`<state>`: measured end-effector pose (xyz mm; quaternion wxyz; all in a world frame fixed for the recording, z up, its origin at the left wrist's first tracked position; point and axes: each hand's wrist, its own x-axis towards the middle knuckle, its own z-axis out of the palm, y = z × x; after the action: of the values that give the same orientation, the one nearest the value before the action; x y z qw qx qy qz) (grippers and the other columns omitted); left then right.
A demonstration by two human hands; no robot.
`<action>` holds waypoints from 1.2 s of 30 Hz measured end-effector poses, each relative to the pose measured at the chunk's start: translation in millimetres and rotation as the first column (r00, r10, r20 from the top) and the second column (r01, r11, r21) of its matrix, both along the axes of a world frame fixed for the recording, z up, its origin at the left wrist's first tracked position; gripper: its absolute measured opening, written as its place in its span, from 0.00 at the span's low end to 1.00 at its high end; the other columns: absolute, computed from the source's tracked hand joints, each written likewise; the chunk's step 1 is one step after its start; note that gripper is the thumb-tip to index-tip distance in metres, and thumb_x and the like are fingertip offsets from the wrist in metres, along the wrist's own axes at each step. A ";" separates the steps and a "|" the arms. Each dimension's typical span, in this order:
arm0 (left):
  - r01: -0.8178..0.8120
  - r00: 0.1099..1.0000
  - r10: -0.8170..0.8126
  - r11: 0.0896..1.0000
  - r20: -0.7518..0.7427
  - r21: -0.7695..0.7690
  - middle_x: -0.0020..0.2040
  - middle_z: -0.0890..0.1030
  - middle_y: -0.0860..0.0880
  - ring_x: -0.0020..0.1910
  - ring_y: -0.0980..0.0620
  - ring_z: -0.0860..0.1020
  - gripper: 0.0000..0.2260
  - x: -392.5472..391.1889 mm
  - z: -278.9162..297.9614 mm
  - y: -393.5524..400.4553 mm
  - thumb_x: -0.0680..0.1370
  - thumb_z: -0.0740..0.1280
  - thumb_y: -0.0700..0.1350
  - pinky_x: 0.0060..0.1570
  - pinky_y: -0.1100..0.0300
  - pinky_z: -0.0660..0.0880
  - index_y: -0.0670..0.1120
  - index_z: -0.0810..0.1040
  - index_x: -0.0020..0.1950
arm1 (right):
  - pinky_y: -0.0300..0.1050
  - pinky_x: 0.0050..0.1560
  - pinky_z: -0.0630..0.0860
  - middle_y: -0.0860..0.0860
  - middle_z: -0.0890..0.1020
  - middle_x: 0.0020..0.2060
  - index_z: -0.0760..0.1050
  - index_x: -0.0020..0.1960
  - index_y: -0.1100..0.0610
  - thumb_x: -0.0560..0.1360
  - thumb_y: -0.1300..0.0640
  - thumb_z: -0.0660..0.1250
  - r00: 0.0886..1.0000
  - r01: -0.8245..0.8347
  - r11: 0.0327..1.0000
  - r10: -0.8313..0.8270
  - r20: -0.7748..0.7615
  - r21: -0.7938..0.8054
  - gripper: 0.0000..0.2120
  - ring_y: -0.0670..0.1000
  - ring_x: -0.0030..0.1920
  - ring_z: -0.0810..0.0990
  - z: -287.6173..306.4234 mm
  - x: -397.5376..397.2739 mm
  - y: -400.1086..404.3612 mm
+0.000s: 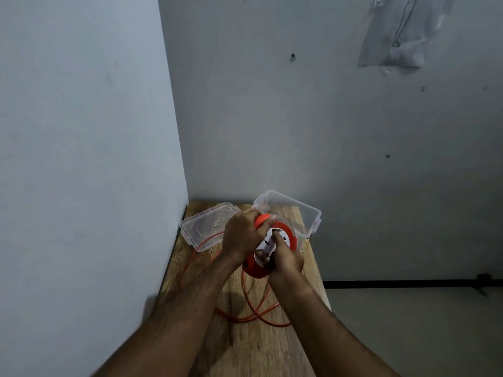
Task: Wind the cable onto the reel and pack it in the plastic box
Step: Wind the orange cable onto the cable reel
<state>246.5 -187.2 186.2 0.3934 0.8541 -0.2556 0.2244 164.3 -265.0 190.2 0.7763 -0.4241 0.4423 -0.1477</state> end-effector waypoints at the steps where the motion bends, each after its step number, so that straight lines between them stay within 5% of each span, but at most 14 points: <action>1: 0.011 1.000 -0.011 1.000 -0.011 -0.014 0.40 0.84 0.50 0.36 0.57 0.78 0.17 1.0 -0.7 0.9 0.79 0.66 0.59 0.38 0.64 0.75 0.46 0.83 0.45 | 0.54 0.49 0.84 0.56 0.84 0.46 0.74 0.55 0.62 0.75 0.52 0.74 0.999 -0.050 0.972 0.050 -0.006 -0.230 0.17 0.55 0.44 0.86 0.3 -4.9 1.0; 2: 0.011 1.000 -0.011 1.000 -0.024 -0.025 0.40 0.84 0.49 0.36 0.56 0.78 0.18 1.6 -0.7 1.9 0.79 0.65 0.60 0.38 0.63 0.75 0.46 0.83 0.45 | 0.52 0.47 0.84 0.54 0.85 0.44 0.77 0.51 0.60 0.77 0.53 0.73 0.997 -0.061 0.869 0.076 0.011 -0.491 0.11 0.51 0.42 0.86 -1.4 -8.5 0.9; 4: 0.000 0.999 -0.002 0.999 -0.034 -0.040 0.40 0.84 0.50 0.37 0.55 0.79 0.21 2.0 -0.9 2.9 0.79 0.63 0.62 0.39 0.59 0.78 0.46 0.84 0.45 | 0.44 0.42 0.83 0.48 0.84 0.43 0.78 0.49 0.55 0.76 0.56 0.73 0.985 -0.024 0.423 0.167 0.052 -0.906 0.05 0.44 0.41 0.82 -4.8 -16.9 -2.1; 6: 0.001 0.999 -0.004 0.998 -0.044 -0.057 0.42 0.85 0.50 0.39 0.54 0.81 0.23 3.6 -1.7 4.8 0.78 0.61 0.64 0.42 0.59 0.80 0.46 0.84 0.47 | 0.36 0.41 0.77 0.49 0.82 0.50 0.78 0.55 0.54 0.74 0.55 0.74 0.964 -0.017 -0.042 0.264 -0.027 -0.999 0.11 0.44 0.44 0.81 -12.6 -21.3 -6.8; 8: 0.002 0.998 -0.006 0.997 -0.056 -0.077 0.44 0.86 0.49 0.40 0.55 0.81 0.24 4.7 -2.1 5.5 0.78 0.62 0.63 0.43 0.63 0.78 0.45 0.85 0.49 | 0.29 0.40 0.71 0.53 0.81 0.56 0.75 0.61 0.54 0.73 0.51 0.76 0.939 -0.087 -0.303 0.294 -0.180 -0.949 0.20 0.46 0.44 0.80 -19.7 -23.2 -7.6; 10: -0.002 0.998 -0.002 0.997 -0.057 -0.072 0.42 0.85 0.49 0.38 0.54 0.81 0.22 6.4 -1.9 5.4 0.78 0.63 0.63 0.41 0.61 0.78 0.45 0.85 0.47 | 0.23 0.33 0.61 0.55 0.79 0.59 0.71 0.65 0.54 0.73 0.48 0.76 0.931 -0.178 -0.286 0.262 -0.256 -0.941 0.26 0.41 0.37 0.74 -23.8 -25.6 -4.4; 13: -0.006 0.998 0.002 0.998 -0.065 -0.069 0.39 0.84 0.50 0.36 0.54 0.79 0.22 8.0 -1.4 4.8 0.78 0.62 0.63 0.39 0.55 0.79 0.46 0.84 0.44 | 0.26 0.26 0.58 0.55 0.75 0.61 0.69 0.69 0.55 0.76 0.44 0.72 0.934 -0.270 -0.158 0.197 -0.298 -0.950 0.27 0.42 0.33 0.67 -18.2 -27.8 1.7; 19: 0.009 0.998 -0.014 0.996 -0.054 -0.089 0.42 0.85 0.48 0.39 0.53 0.81 0.23 4.8 1.3 5.6 0.78 0.62 0.63 0.42 0.56 0.80 0.45 0.85 0.46 | 0.35 0.35 0.66 0.55 0.75 0.60 0.74 0.64 0.52 0.71 0.40 0.73 0.927 -0.327 -0.168 0.137 -0.350 -0.930 0.26 0.51 0.44 0.78 -7.7 -20.9 -2.3; 26: -0.015 0.998 0.010 0.996 -0.057 -0.092 0.40 0.84 0.48 0.38 0.52 0.80 0.20 3.8 4.7 11.1 0.78 0.66 0.60 0.41 0.57 0.78 0.44 0.84 0.43 | 0.43 0.53 0.81 0.51 0.77 0.62 0.75 0.65 0.49 0.69 0.47 0.79 0.933 -0.220 0.060 0.304 -0.192 -0.974 0.27 0.51 0.56 0.79 -12.6 -16.5 -2.9; 31: -0.027 0.999 0.024 0.996 -0.042 -0.083 0.36 0.78 0.53 0.35 0.55 0.76 0.16 3.1 3.4 14.4 0.78 0.69 0.57 0.37 0.62 0.72 0.46 0.81 0.40 | 0.26 0.44 0.76 0.46 0.84 0.51 0.79 0.62 0.51 0.66 0.53 0.82 0.924 -0.172 0.241 0.376 -0.071 -0.955 0.26 0.39 0.42 0.81 -12.8 -19.1 -3.3; 36: -0.013 0.999 0.009 0.994 -0.035 -0.111 0.42 0.85 0.48 0.39 0.54 0.81 0.15 0.5 1.0 17.1 0.78 0.69 0.57 0.42 0.57 0.81 0.45 0.84 0.47 | 0.26 0.40 0.76 0.48 0.84 0.50 0.80 0.58 0.54 0.64 0.49 0.83 0.965 -0.139 0.388 0.260 -0.036 -0.911 0.26 0.43 0.45 0.82 -15.5 -12.6 2.2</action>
<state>247.1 -170.1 187.2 0.4436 0.8360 -0.2311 0.2259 151.7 -262.8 174.7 0.4588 -0.8166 0.1934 -0.2922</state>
